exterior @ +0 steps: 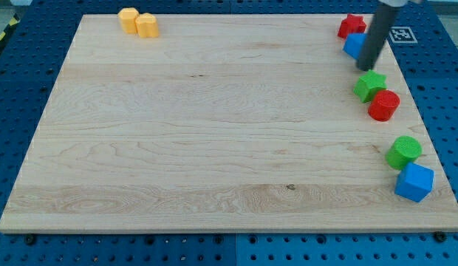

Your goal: Move the green star to the center of the board

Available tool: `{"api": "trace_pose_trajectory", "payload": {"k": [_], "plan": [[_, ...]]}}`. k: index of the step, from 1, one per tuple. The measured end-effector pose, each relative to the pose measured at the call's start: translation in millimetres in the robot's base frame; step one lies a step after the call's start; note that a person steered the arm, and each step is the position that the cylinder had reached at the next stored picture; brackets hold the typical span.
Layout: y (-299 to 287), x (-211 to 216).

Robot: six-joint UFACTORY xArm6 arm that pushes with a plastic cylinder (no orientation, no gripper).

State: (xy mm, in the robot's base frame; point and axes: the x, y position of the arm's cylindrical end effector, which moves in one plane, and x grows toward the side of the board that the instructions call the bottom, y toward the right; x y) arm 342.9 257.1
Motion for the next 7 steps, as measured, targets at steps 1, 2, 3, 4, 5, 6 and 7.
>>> {"api": "trace_pose_trajectory", "payload": {"k": [1, 2, 3, 4, 5, 6, 7], "plan": [[32.0, 29.8], [32.2, 35.8], [27.4, 48.8], [10.2, 50.7], [-14.1, 50.7], [-42.3, 50.7], [-69.4, 50.7]]}}
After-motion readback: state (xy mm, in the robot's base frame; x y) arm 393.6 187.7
